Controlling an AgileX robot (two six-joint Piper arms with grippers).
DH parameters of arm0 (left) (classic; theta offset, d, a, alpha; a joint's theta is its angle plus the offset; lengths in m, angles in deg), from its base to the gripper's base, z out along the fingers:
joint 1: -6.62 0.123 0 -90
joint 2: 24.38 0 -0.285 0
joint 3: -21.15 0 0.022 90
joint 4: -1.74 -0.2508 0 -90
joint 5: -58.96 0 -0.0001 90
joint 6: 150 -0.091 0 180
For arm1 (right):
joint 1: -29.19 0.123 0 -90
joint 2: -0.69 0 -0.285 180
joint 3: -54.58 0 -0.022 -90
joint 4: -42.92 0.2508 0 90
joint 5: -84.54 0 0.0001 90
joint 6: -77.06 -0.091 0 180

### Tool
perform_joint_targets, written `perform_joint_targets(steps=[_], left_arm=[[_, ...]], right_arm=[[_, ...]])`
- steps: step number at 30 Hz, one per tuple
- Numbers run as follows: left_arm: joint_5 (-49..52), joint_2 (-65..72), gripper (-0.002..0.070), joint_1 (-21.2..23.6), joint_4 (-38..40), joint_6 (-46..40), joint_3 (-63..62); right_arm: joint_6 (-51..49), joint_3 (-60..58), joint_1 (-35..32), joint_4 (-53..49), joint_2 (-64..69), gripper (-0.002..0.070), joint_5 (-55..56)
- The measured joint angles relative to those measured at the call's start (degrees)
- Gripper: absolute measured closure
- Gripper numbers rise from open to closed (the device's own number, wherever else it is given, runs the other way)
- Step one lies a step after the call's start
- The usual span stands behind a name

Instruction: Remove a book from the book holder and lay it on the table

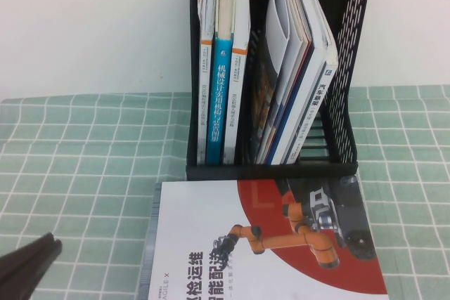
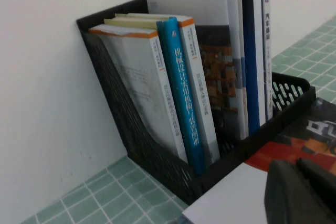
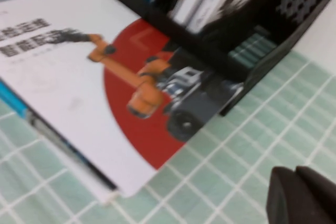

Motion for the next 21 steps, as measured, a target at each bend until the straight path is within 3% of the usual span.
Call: perform_joint_targets(steps=[21], left_arm=[[2.32,0.00,0.0678,0.00,0.00,0.00,7.00]], right_arm=[[-0.13,-0.54,0.00,10.04,-0.37,0.0676,-1.53]])
